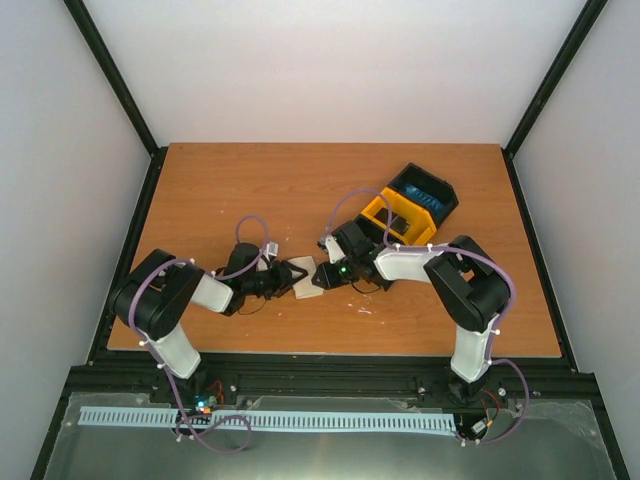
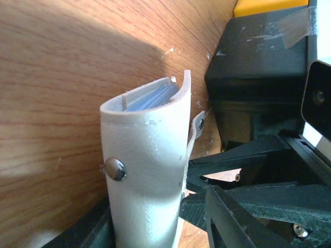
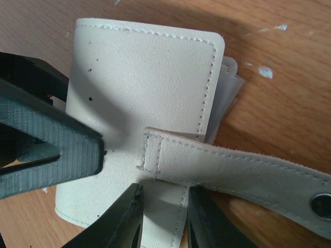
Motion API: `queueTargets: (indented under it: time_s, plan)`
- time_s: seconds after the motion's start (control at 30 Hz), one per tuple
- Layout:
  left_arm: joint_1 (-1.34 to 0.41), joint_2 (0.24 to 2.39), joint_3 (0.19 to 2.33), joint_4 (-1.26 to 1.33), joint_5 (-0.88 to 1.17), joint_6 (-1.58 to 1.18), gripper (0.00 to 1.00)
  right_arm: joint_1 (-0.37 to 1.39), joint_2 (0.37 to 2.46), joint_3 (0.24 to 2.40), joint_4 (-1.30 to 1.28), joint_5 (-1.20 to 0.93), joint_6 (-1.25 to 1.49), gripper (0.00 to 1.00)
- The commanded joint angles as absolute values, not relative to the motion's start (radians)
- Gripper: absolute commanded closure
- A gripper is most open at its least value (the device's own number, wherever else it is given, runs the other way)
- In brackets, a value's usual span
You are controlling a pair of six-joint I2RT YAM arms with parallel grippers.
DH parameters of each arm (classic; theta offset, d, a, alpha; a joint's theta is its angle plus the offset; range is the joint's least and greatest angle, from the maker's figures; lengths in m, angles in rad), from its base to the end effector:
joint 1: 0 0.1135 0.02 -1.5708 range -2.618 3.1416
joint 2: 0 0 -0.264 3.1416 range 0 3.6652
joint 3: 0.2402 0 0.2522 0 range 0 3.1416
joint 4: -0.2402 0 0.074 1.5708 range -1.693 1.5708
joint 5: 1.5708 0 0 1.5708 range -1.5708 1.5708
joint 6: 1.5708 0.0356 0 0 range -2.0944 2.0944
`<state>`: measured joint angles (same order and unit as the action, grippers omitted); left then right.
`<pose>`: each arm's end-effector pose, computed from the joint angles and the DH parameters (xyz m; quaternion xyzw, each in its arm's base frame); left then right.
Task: Put the credit cards into the card holder
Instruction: Close the card holder at the center of the board.
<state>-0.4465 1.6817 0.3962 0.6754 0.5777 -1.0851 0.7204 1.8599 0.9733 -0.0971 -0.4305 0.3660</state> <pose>0.2269 -0.1302 0.0982 -0.1419 0.8484 -0.4891 0.1442 0.2574 0.2457 0.1261 -0.2257 0.9096 0.3211 0.1363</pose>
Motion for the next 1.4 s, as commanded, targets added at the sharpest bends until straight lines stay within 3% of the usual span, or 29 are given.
queueTargets:
  time_s: [0.0, 0.1, 0.3, 0.53, 0.67, 0.8, 0.97, 1.07, 1.17, 1.37]
  plan:
    - [-0.454, 1.724, 0.411, 0.581, 0.617, -1.025, 0.66, 0.724, 1.920, 0.946, -0.162, -0.431, 0.343, 0.76]
    - [-0.454, 1.694, 0.428, 0.513, 0.568, -0.969, 0.81, 0.723, 1.886, 0.942, -0.162, -0.394, 0.348, 0.75]
    - [-0.465, 1.585, 0.507, 0.367, 0.502, -0.752, 0.99, 0.722, 1.666, 0.913, -0.143, -0.305, 0.411, 0.63]
    - [-0.551, 1.413, 0.582, 0.267, 0.349, -0.488, 0.99, 0.718, 1.323, 0.876, -0.175, -0.132, 0.563, 0.42]
    - [-0.616, 1.284, 0.563, 0.339, 0.241, -0.317, 0.99, 0.718, 1.267, 0.962, -0.308, -0.089, 0.669, 0.34]
    - [-0.676, 1.171, 0.557, 0.473, 0.142, -0.049, 0.99, 0.718, 1.191, 0.996, -0.261, -0.139, 0.789, 0.26]
    - [-0.682, 1.065, 0.488, 0.715, 0.250, 0.371, 0.99, 0.718, 1.176, 1.107, -0.280, -0.152, 0.916, 0.24]
    - [-0.682, 1.068, 0.512, 0.733, 0.249, 0.615, 0.99, 0.718, 1.140, 1.071, -0.140, -0.183, 1.017, 0.23]
    - [-0.682, 1.084, 0.565, 0.688, 0.207, 0.747, 0.99, 0.718, 1.134, 1.048, -0.011, -0.242, 1.063, 0.26]
    - [-0.682, 1.090, 0.595, 0.726, 0.234, 0.895, 0.99, 0.718, 1.198, 1.128, -0.164, -0.280, 1.111, 0.30]
